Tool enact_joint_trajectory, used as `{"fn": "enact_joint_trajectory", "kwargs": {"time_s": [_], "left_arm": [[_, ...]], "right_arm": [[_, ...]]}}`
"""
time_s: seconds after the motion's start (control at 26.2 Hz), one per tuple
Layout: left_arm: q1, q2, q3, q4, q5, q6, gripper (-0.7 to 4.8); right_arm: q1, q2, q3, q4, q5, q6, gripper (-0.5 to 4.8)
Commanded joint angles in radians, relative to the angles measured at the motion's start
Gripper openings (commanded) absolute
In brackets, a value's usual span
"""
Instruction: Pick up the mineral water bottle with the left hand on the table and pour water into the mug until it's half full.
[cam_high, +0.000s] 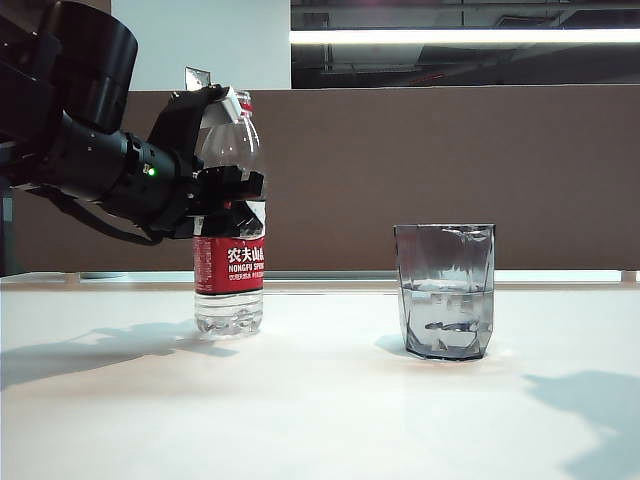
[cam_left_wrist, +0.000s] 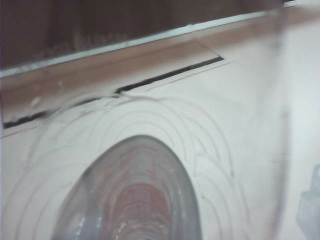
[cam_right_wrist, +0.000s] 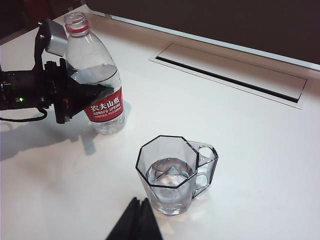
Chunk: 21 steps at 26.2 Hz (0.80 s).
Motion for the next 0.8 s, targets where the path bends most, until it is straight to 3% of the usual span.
{"fn": "enact_joint_trajectory", "kwargs": {"time_s": [0.04, 0.11, 0.34, 0.5, 0.61, 0.8], "left_arm": [[0.000, -0.007, 0.005, 0.045, 0.004, -0.006, 1.34], [0.000, -0.007, 0.005, 0.034, 0.004, -0.007, 1.57], [0.000, -0.007, 0.005, -0.036, 0.004, -0.030, 3.50], [0.000, -0.007, 0.005, -0.055, 0.004, -0.030, 3.90], [0.000, -0.008, 0.005, -0.054, 0.004, -0.030, 4.78], [0.000, -0.036, 0.005, -0.097, 0.004, -0.029, 4.79]], "right_arm": [[-0.001, -0.003, 0.007, 0.016, -0.004, -0.002, -0.08], [-0.001, -0.003, 0.007, 0.016, -0.004, -0.002, -0.08], [0.000, -0.003, 0.007, 0.016, -0.004, -0.002, -0.08], [-0.001, -0.003, 0.007, 0.016, -0.004, -0.002, -0.08], [0.000, -0.003, 0.007, 0.016, -0.004, -0.002, -0.08], [0.000, -0.003, 0.007, -0.002, -0.004, -0.002, -0.08]]}}
